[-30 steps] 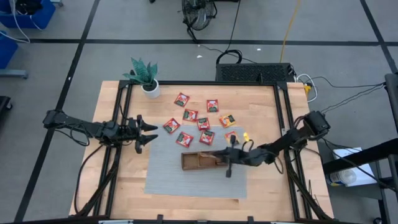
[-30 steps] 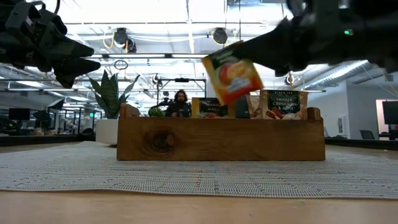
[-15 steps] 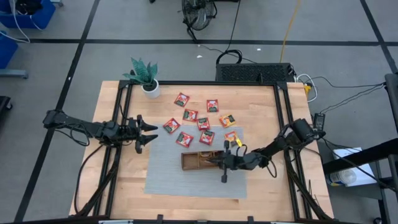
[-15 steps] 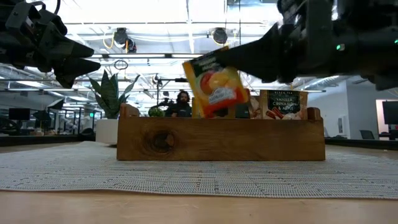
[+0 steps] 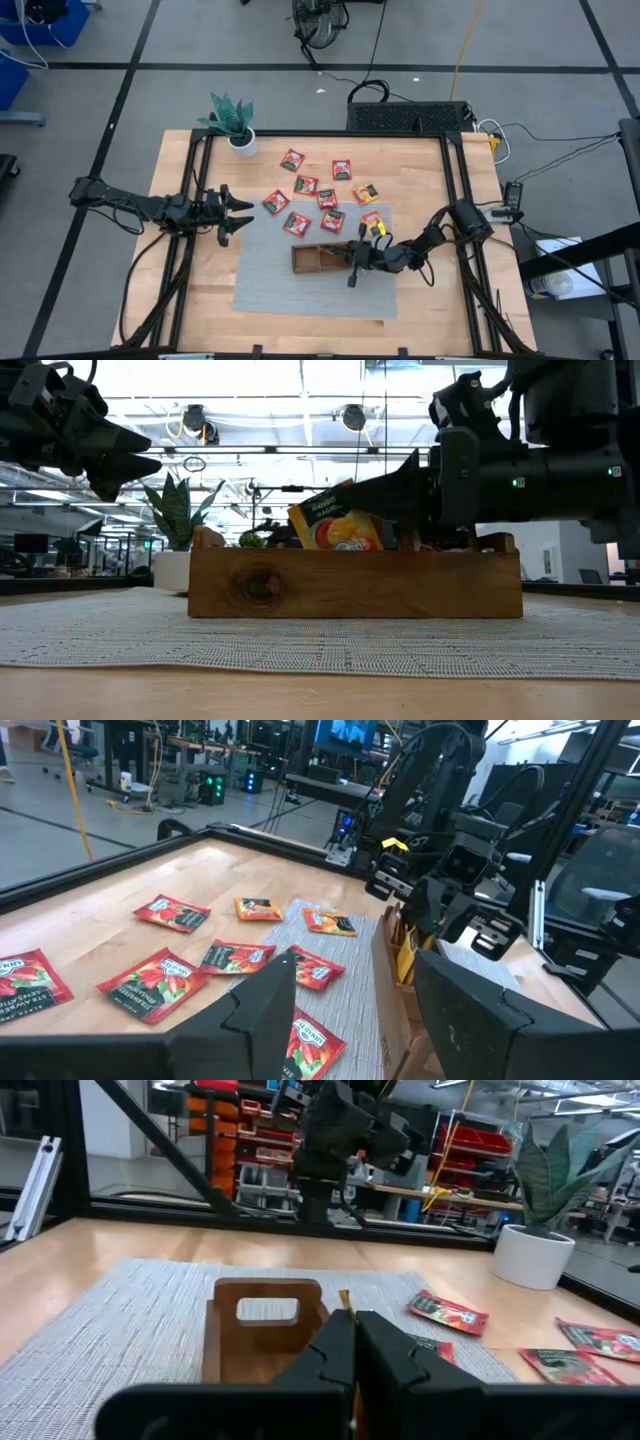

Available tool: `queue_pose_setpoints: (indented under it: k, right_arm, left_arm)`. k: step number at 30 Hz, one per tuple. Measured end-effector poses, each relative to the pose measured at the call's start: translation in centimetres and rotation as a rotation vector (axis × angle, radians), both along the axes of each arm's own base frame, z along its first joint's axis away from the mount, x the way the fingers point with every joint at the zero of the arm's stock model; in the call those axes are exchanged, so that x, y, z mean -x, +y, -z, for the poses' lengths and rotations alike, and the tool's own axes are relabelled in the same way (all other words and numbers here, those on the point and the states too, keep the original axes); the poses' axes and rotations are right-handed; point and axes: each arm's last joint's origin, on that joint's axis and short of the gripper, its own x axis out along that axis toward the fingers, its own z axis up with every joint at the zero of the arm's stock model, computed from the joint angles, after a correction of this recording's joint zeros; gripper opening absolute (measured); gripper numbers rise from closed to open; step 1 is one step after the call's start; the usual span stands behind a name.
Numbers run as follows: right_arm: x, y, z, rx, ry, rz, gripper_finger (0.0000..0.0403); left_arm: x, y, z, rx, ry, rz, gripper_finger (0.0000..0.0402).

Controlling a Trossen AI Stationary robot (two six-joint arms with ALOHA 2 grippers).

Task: Pick & Place Tea
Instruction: Put the yellow tea bag into the middle compartment of the wood organizer

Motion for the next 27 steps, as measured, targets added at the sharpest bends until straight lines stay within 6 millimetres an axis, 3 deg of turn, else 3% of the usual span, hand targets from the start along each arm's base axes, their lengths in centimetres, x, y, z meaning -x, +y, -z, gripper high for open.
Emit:
queue_pose_setpoints:
  k: [8, 14, 21, 27]
  right_arm:
    - [0.0, 0.1, 0.3, 0.071, 0.046, 0.015, 0.0002]
    - [0.0, 0.1, 0.2, 0.080, 0.048, 0.017, 0.0042]
    - [0.0, 0.1, -1.2, 0.066, 0.008, 0.021, 0.0098]
    - [0.2, 0.3, -3.3, 0.123, 0.007, 0.015, 0.0115]
  left_arm:
    - [0.0, 0.0, 0.0, 0.000, 0.000, 0.000, 0.0205]
    - [0.0, 0.0, 0.0, 0.000, 0.000, 0.000, 0.0205]
    - [0.0, 0.0, 0.0, 0.000, 0.000, 0.000, 0.0205]
    - [0.0, 0.0, 0.0, 0.000, 0.000, 0.000, 0.0205]
